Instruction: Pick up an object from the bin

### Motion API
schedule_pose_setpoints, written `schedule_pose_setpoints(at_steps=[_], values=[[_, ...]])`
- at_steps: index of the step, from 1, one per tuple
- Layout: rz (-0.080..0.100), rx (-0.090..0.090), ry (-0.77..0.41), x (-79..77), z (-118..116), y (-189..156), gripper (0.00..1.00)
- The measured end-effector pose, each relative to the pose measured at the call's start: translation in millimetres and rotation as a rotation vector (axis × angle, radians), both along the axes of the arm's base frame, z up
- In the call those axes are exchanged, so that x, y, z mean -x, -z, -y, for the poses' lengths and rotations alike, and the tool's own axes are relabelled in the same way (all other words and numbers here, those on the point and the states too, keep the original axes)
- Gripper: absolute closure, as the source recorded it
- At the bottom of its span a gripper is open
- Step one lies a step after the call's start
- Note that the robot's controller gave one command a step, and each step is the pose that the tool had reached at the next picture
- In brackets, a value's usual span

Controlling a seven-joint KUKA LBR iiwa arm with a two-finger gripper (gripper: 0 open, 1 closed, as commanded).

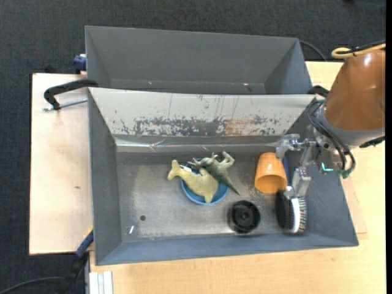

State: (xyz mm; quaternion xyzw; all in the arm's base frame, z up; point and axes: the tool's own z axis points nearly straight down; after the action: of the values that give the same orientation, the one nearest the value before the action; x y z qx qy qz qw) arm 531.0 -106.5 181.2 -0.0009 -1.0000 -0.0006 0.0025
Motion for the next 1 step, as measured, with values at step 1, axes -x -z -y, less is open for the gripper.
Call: schedule_pose_setpoints(at_steps=[1], values=[[0.015,0.0,0.317,-28.1,-2.7,82.0,0.0]])
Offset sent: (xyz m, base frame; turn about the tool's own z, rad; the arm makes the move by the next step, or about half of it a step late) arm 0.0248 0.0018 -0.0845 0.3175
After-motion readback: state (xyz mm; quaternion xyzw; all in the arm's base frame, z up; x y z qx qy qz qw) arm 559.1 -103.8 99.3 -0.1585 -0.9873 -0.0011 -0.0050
